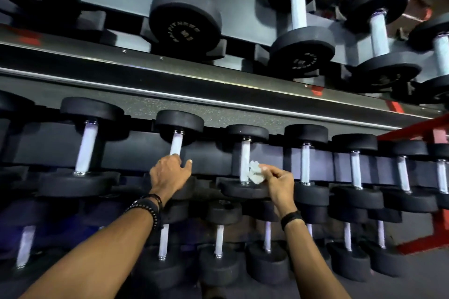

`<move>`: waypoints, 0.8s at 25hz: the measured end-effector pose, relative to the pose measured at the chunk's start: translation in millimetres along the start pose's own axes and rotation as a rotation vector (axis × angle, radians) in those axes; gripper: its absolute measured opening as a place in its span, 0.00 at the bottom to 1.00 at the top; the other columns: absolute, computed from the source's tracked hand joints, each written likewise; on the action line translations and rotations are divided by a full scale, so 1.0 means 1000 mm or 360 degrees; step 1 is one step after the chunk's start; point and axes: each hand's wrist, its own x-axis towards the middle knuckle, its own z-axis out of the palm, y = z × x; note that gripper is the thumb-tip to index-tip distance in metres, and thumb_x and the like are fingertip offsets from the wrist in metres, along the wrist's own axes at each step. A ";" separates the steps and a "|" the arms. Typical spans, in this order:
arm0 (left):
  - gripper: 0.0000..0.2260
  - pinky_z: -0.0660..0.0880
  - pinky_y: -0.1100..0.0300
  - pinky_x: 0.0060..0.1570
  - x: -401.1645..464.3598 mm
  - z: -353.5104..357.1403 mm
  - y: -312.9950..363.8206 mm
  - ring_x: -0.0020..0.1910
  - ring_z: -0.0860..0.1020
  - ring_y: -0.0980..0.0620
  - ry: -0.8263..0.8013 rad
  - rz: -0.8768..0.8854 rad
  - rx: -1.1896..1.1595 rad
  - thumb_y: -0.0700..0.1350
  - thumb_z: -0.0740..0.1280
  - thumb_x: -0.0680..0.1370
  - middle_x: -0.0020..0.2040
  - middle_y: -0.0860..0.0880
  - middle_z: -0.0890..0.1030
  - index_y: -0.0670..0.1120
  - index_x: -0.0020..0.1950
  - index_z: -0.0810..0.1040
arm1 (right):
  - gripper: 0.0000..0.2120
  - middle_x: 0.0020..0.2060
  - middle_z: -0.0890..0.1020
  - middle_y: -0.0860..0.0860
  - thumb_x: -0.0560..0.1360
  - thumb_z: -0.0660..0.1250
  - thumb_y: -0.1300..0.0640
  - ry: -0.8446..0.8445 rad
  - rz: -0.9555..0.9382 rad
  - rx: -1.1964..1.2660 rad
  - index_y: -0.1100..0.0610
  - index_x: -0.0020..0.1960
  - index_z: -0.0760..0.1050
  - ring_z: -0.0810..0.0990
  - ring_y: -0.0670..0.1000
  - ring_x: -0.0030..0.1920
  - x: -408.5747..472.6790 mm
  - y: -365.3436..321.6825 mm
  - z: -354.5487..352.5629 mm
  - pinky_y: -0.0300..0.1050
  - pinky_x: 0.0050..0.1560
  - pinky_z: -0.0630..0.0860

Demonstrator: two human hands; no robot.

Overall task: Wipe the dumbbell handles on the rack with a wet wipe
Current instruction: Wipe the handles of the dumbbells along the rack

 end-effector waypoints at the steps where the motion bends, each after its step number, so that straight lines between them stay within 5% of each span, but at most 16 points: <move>1: 0.21 0.73 0.51 0.52 -0.002 0.009 0.003 0.51 0.80 0.40 0.0016 -0.0110 0.0087 0.62 0.62 0.76 0.48 0.44 0.83 0.46 0.49 0.82 | 0.10 0.37 0.85 0.48 0.73 0.71 0.66 -0.0035 -0.0042 -0.0137 0.53 0.39 0.83 0.81 0.46 0.39 0.014 0.003 -0.002 0.39 0.45 0.76; 6: 0.20 0.72 0.53 0.44 -0.001 0.026 0.014 0.46 0.80 0.41 0.0123 -0.0253 0.0385 0.61 0.62 0.76 0.42 0.44 0.83 0.45 0.45 0.82 | 0.12 0.30 0.82 0.51 0.63 0.76 0.70 -0.0452 0.0145 -0.0510 0.54 0.32 0.79 0.79 0.48 0.33 0.076 0.046 0.007 0.50 0.43 0.81; 9: 0.19 0.72 0.53 0.42 -0.002 0.027 0.016 0.43 0.80 0.39 0.0199 -0.0319 0.0347 0.58 0.63 0.76 0.40 0.42 0.82 0.44 0.42 0.82 | 0.17 0.39 0.82 0.50 0.59 0.83 0.56 -0.0554 0.0192 -0.0857 0.54 0.39 0.76 0.80 0.51 0.42 0.086 0.065 0.008 0.46 0.50 0.78; 13: 0.18 0.73 0.52 0.42 -0.004 0.027 0.018 0.41 0.80 0.38 0.0218 -0.0368 0.0274 0.56 0.64 0.76 0.37 0.42 0.82 0.43 0.38 0.80 | 0.29 0.52 0.77 0.52 0.62 0.77 0.39 -0.0736 0.0125 -0.1550 0.55 0.53 0.73 0.77 0.56 0.56 0.091 0.056 0.026 0.52 0.60 0.71; 15: 0.18 0.74 0.51 0.42 -0.004 0.025 0.020 0.40 0.80 0.38 0.0252 -0.0386 0.0259 0.55 0.64 0.77 0.37 0.42 0.82 0.43 0.38 0.80 | 0.29 0.51 0.78 0.50 0.62 0.76 0.40 -0.0900 0.0184 -0.1531 0.57 0.54 0.75 0.78 0.54 0.54 0.101 0.057 0.028 0.51 0.59 0.73; 18: 0.17 0.74 0.51 0.40 -0.006 0.025 0.023 0.40 0.80 0.37 0.0275 -0.0410 0.0231 0.54 0.65 0.76 0.37 0.41 0.82 0.42 0.38 0.81 | 0.18 0.44 0.84 0.52 0.64 0.80 0.56 -0.1231 0.0367 -0.1132 0.61 0.51 0.82 0.80 0.50 0.45 0.119 0.057 0.020 0.51 0.54 0.79; 20: 0.17 0.74 0.50 0.39 -0.004 0.025 0.022 0.39 0.80 0.37 0.0284 -0.0421 0.0239 0.54 0.65 0.76 0.36 0.41 0.82 0.42 0.38 0.81 | 0.19 0.40 0.83 0.51 0.61 0.82 0.53 -0.1152 0.0253 -0.1266 0.60 0.48 0.82 0.80 0.49 0.42 0.125 0.060 0.021 0.44 0.43 0.78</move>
